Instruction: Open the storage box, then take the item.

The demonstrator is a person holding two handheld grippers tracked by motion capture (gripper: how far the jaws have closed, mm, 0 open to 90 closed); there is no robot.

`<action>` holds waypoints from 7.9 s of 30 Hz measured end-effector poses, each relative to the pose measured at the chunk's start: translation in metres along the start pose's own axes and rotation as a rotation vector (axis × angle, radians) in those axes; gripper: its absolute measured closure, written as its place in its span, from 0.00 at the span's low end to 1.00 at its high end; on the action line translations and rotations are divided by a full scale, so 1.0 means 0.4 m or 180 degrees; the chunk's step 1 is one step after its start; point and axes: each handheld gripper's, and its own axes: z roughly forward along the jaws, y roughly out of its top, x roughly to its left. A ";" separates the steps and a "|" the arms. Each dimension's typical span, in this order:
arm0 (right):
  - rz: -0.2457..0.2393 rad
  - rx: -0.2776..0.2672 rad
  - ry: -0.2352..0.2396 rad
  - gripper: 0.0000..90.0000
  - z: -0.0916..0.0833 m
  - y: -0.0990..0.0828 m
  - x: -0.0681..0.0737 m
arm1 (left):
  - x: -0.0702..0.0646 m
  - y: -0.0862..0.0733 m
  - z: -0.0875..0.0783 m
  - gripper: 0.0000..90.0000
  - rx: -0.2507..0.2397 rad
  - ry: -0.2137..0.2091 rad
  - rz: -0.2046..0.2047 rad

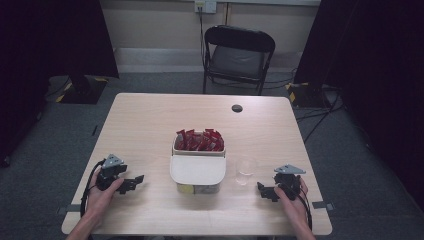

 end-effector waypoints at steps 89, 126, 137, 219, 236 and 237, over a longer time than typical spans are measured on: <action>-0.0014 0.0005 0.0018 0.00 -0.002 -0.002 -0.002 | -0.244 0.160 -0.019 0.17 -0.0385 -0.1000 0.0552; -0.0016 0.0005 0.0022 0.00 -0.002 -0.002 -0.002 | -0.223 0.244 -0.031 0.17 -0.0427 -0.1091 0.0470; -0.0018 0.0003 0.0022 0.00 -0.002 -0.002 -0.003 | -0.221 0.279 -0.037 0.17 -0.0460 -0.1026 0.0517; -0.0132 -0.0244 0.0324 0.19 -0.082 0.023 0.023 | -0.162 0.343 0.024 0.13 -0.0449 -0.0910 0.0127; -0.0289 -0.0516 0.0742 0.30 -0.159 0.058 0.072 | -0.163 0.342 0.029 0.12 -0.0413 -0.0913 0.0145; -0.0312 -0.0555 0.0820 0.31 -0.165 0.062 0.077 | -0.163 0.342 0.029 0.12 -0.0412 -0.0908 0.0149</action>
